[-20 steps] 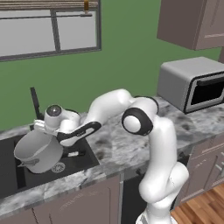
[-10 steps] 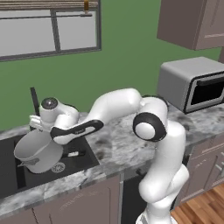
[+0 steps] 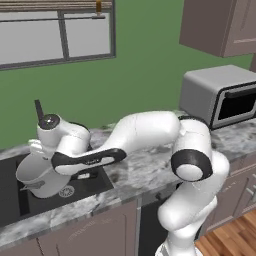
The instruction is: Move the pot and pan from the stove into the sink.
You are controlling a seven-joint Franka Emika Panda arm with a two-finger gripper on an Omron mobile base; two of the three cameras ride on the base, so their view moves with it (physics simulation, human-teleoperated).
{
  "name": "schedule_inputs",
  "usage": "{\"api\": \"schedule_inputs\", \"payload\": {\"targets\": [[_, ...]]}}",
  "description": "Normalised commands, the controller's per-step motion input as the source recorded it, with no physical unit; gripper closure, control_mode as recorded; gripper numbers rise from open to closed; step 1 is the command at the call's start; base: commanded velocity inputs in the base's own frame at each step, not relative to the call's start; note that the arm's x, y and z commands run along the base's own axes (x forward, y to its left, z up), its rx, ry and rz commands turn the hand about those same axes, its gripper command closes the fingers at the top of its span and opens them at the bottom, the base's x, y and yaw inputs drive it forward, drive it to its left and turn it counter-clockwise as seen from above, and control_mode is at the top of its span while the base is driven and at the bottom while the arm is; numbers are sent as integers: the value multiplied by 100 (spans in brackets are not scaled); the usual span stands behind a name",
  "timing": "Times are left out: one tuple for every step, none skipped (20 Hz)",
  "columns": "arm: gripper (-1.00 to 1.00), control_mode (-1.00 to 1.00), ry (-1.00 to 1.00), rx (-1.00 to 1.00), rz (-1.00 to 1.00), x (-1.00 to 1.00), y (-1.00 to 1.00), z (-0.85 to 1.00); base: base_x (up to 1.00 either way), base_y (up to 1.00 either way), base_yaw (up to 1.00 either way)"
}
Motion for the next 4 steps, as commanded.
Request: {"api": "schedule_inputs", "payload": {"targets": [[-100, -100, 5, -8, -4, -82, -11, 50, 0, 0, 0], [-100, -100, 7, -8, -3, -80, -12, 53, 0, 0, 0], [-100, -100, 7, -8, -3, -81, -14, 53, 0, 0, 0], [-100, -100, 9, -7, -4, -82, -21, 49, 0, 0, 0]]}}
